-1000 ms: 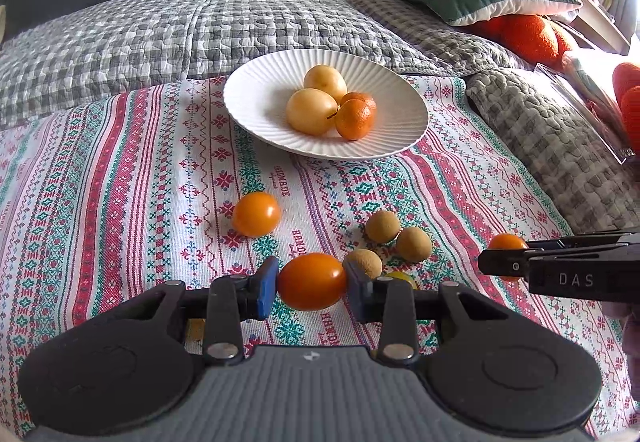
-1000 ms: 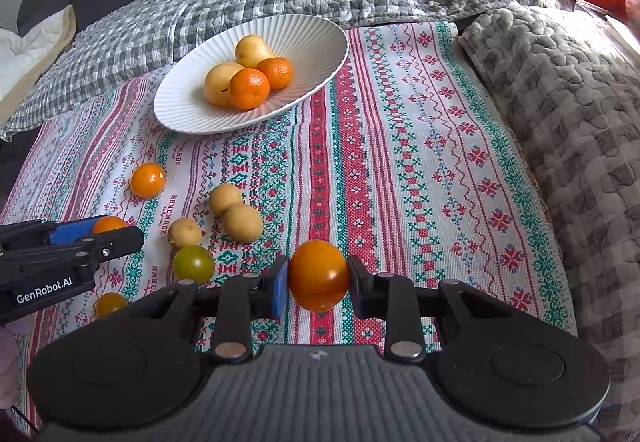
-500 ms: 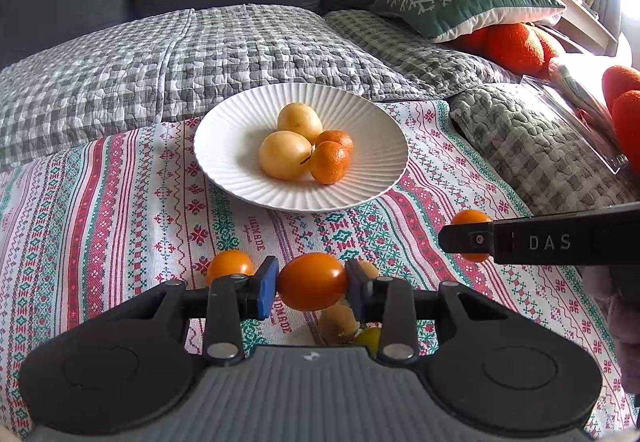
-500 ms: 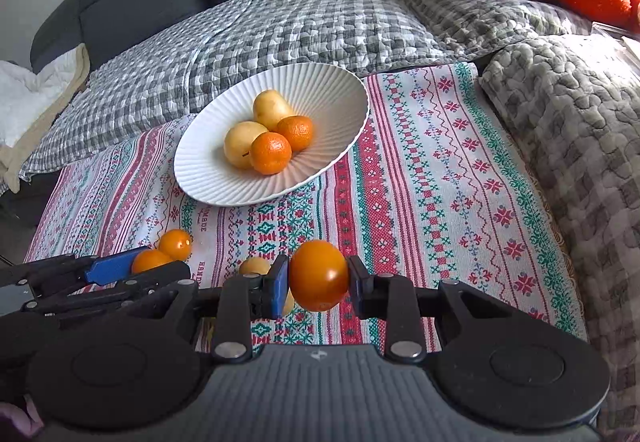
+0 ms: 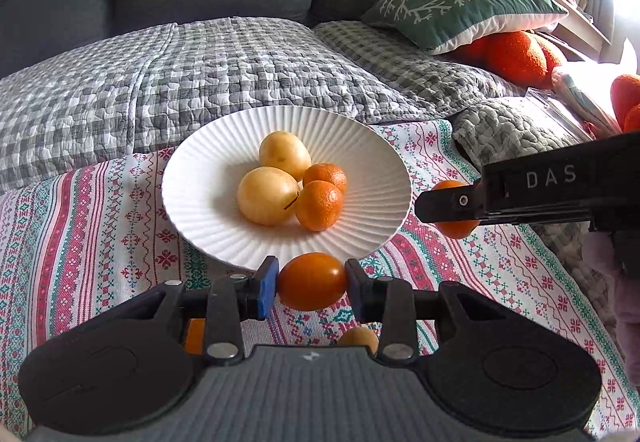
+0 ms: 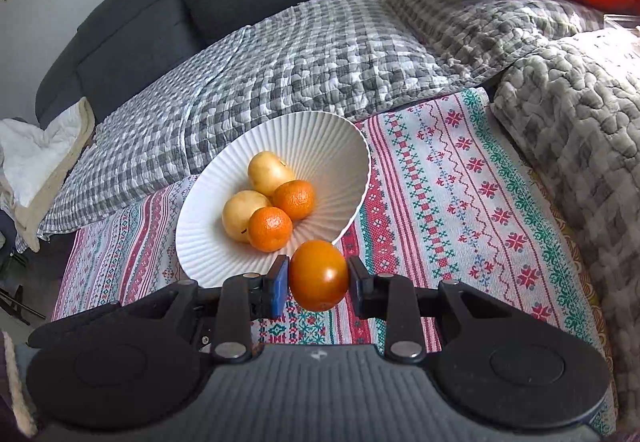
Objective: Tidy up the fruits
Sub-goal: 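Carry both oranges into the white bowl and open both tools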
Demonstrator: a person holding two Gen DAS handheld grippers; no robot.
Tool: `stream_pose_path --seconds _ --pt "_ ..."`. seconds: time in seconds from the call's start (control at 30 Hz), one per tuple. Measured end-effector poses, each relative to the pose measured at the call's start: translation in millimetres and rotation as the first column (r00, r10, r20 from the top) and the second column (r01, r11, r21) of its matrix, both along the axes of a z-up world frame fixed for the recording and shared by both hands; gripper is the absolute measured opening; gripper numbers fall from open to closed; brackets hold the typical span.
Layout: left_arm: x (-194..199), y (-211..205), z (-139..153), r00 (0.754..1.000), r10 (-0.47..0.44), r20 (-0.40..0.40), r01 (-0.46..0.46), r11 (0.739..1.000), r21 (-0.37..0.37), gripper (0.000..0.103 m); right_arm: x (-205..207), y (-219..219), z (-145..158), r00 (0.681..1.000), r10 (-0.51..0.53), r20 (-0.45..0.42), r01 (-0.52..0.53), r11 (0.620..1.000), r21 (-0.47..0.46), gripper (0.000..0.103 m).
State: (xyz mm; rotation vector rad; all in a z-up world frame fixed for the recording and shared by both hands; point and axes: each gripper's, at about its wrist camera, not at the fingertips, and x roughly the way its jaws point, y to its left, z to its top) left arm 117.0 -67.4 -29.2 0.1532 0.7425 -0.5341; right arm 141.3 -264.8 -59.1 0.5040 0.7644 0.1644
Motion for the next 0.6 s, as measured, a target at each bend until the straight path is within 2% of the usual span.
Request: stream_pose_path --seconds 0.2,0.6 --pt "19.7 -1.6 -0.1 0.999 0.038 0.013 -0.038 0.999 0.011 0.031 24.2 0.0 1.1 1.0 0.018 0.015 -0.018 1.0 0.019 0.028" --pt "37.9 -11.8 -10.1 0.998 0.067 0.018 -0.067 0.997 0.044 0.031 76.1 5.4 -6.3 0.999 0.038 -0.003 -0.038 0.993 -0.108 0.028"
